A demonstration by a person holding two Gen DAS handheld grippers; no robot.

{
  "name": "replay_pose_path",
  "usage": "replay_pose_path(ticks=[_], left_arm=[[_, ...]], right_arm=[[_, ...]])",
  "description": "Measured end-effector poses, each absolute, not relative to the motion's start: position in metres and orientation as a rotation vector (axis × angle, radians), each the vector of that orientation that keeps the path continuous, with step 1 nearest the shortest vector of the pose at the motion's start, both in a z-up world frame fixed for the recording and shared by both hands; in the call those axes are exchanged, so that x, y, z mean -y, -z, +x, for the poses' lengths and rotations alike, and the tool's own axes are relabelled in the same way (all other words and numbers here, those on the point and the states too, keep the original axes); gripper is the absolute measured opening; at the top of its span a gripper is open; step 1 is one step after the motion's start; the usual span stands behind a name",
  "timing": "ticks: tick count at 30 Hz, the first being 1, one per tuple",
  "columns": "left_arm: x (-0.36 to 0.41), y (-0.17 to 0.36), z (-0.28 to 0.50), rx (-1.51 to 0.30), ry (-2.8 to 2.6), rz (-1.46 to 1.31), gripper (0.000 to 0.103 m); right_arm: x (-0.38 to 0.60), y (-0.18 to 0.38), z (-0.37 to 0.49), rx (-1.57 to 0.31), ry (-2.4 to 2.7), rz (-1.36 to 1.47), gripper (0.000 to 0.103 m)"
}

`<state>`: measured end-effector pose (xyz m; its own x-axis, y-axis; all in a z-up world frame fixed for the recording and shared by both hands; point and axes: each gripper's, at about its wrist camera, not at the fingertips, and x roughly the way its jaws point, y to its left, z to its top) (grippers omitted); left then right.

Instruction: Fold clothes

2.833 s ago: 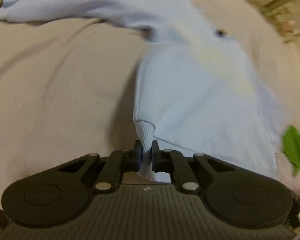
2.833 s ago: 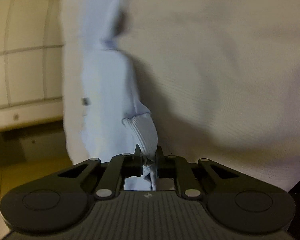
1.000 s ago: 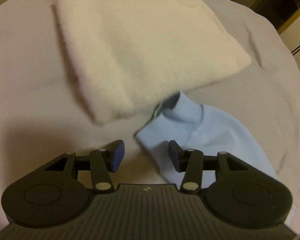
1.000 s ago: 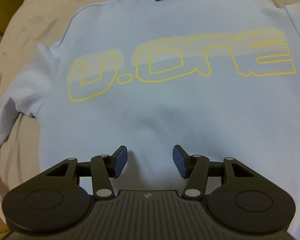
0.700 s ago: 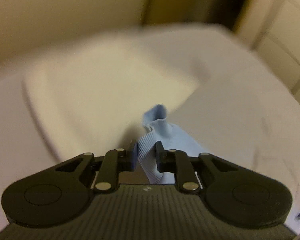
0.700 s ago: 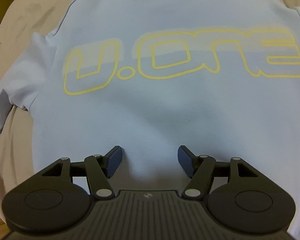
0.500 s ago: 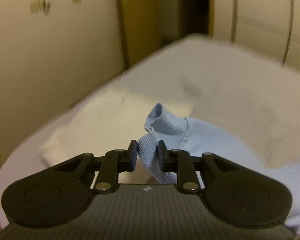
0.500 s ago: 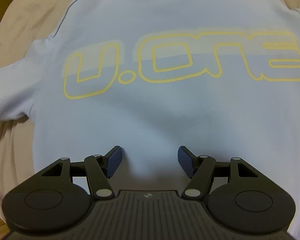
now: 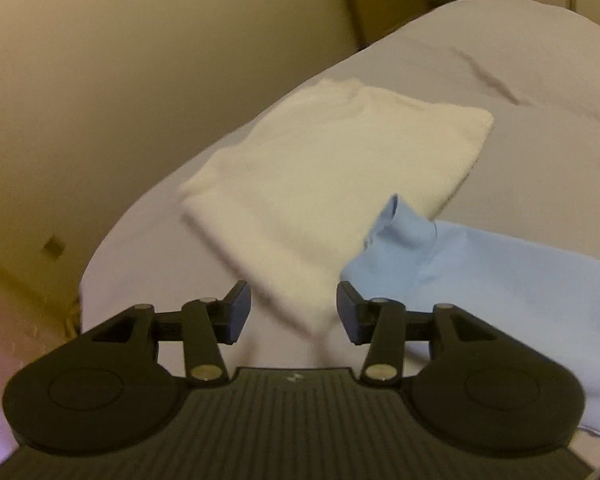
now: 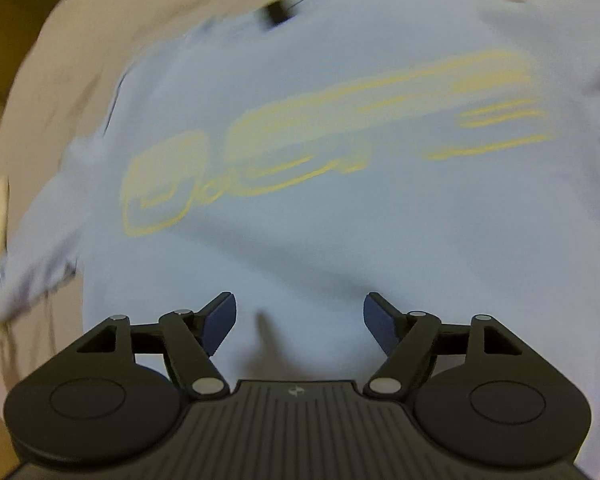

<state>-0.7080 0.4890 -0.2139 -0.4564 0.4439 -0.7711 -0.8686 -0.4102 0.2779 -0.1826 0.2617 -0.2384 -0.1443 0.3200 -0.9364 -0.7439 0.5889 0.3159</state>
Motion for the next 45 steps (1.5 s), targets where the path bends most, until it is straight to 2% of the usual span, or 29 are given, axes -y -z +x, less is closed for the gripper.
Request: replay_pose_path(ticks=[3, 7, 13, 15, 17, 25, 27, 29, 32, 36, 38, 41, 45], left_arm=[[-0.461, 0.199, -0.679, -0.801, -1.828, -0.926, 0.036], [-0.411, 0.190, -0.585, -0.714, -1.459, -1.068, 0.035], [-0.343, 0.198, -0.439, -0.669, -1.149, -1.147, 0.035], [-0.328, 0.207, -0.404, -0.689, -1.098, -1.166, 0.034], [-0.313, 0.211, -0.374, -0.691, -1.062, -1.176, 0.034], [-0.285, 0.211, -0.311, -0.761, -1.042, -1.131, 0.035], [-0.283, 0.210, -0.310, -0.763, -1.063, -1.139, 0.036], [-0.283, 0.210, -0.309, -0.760, -1.081, -1.155, 0.036], [-0.281, 0.202, -0.313, -0.759, -1.106, -1.165, 0.036], [-0.275, 0.193, -0.318, -0.746, -1.124, -1.148, 0.036], [-0.273, 0.194, -0.321, -0.750, -1.141, -1.156, 0.036], [-0.272, 0.202, -0.321, -0.758, -1.140, -1.180, 0.036], [-0.270, 0.209, -0.329, -0.800, -1.143, -1.166, 0.036]], right_arm=[[-0.219, 0.225, -0.138, -1.413, -0.890, -0.292, 0.075], [-0.149, 0.214, -0.065, -1.370, -0.781, -0.197, 0.073], [-0.047, 0.208, 0.050, -1.323, -0.647, 0.026, 0.061], [-0.021, 0.209, 0.086, -1.302, -0.632, 0.109, 0.053], [0.003, 0.211, 0.122, -1.283, -0.613, 0.190, 0.051], [0.038, 0.259, 0.231, -1.267, -0.481, 0.476, 0.053], [0.036, 0.277, 0.249, -1.280, -0.451, 0.498, 0.062], [0.032, 0.292, 0.263, -1.310, -0.441, 0.523, 0.061], [0.017, 0.288, 0.270, -1.303, -0.514, 0.532, 0.008], [0.018, 0.198, 0.251, -0.968, -0.826, 0.451, 0.006], [0.032, 0.168, 0.241, -0.881, -0.863, 0.413, 0.006], [0.051, 0.176, 0.239, -0.941, -0.742, 0.346, 0.006], [0.051, 0.248, 0.246, -1.141, -0.547, 0.184, 0.006]])
